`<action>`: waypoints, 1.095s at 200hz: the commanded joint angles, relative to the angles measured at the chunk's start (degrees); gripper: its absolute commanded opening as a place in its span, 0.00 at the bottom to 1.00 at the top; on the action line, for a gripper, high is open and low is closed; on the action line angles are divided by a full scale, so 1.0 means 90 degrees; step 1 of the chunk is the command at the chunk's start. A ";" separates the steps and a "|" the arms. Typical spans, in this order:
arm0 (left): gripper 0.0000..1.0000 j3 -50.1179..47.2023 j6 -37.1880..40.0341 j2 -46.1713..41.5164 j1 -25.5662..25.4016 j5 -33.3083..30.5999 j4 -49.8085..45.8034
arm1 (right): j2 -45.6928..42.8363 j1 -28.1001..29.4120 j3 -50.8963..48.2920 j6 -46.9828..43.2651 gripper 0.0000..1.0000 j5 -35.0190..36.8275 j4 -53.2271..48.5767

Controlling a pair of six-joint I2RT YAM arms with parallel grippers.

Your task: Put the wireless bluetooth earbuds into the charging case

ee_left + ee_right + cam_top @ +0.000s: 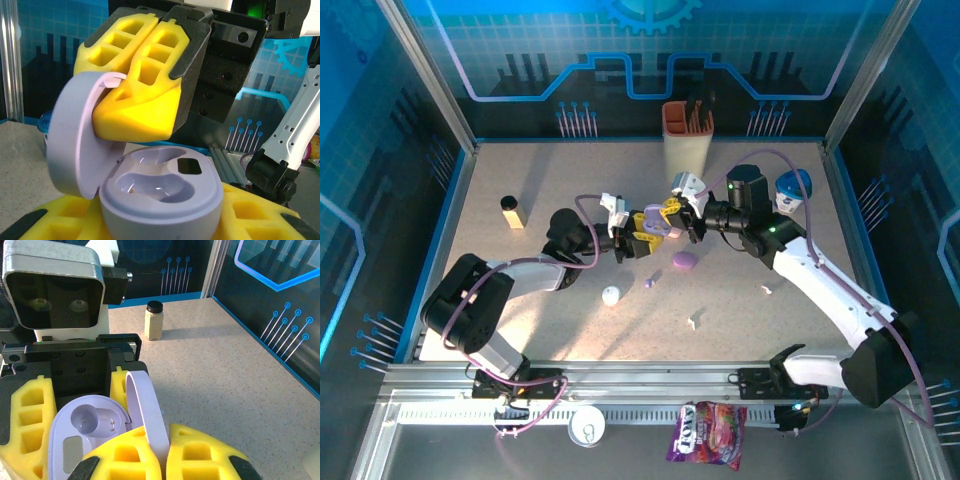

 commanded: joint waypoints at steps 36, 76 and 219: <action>0.37 0.0190 0.0020 0.0069 -0.0006 0.0017 0.0221 | -0.0205 0.0073 -0.0126 -0.0042 0.00 0.0143 0.0272; 0.47 0.0207 -0.0036 0.0090 -0.0005 0.0022 0.0260 | -0.0245 0.0066 -0.0177 -0.0032 0.00 0.0245 0.0359; 0.52 0.0249 -0.0222 0.0159 -0.0006 -0.0177 0.0375 | -0.0335 0.0093 -0.0376 -0.0014 0.00 0.0407 0.0658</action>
